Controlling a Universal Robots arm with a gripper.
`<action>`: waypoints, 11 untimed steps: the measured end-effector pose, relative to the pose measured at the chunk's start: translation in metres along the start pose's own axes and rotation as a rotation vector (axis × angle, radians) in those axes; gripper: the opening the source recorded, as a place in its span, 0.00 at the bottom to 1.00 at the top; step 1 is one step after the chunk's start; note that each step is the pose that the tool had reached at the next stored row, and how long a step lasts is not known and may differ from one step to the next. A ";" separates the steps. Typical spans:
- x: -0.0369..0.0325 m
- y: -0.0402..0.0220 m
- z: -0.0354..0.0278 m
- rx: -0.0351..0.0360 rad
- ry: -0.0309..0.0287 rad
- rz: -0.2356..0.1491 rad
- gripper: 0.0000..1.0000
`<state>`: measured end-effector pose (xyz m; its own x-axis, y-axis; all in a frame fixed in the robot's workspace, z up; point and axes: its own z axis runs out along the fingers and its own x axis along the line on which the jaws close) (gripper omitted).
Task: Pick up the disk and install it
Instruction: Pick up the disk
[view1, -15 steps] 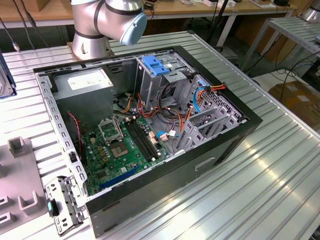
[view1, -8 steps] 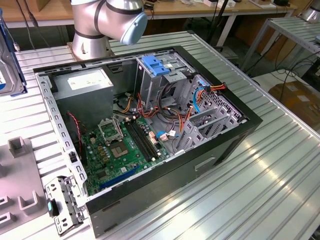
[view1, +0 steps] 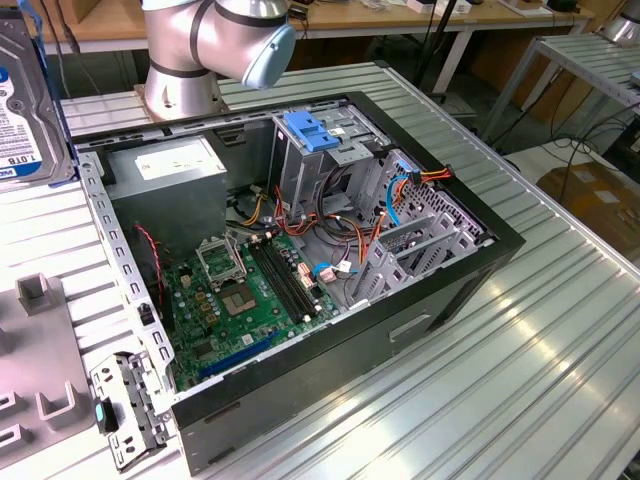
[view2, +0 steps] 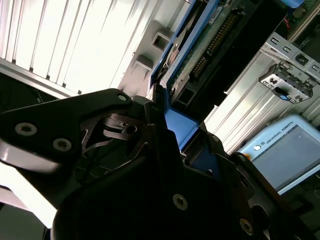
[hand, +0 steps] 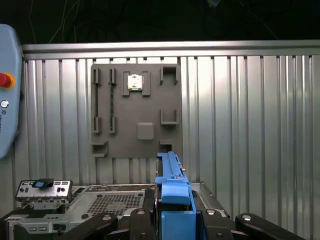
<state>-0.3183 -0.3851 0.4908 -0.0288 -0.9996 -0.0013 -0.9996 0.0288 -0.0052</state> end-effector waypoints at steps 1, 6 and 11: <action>-0.0001 -0.0035 0.0001 0.0001 -0.0001 0.000 0.37; -0.0008 -0.0283 0.0003 0.0001 -0.0001 0.000 0.37; -0.0012 -0.0408 0.0003 0.0001 0.0000 0.000 0.37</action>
<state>-0.2775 -0.3851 0.4907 -0.0288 -0.9996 -0.0014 -0.9996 0.0288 -0.0052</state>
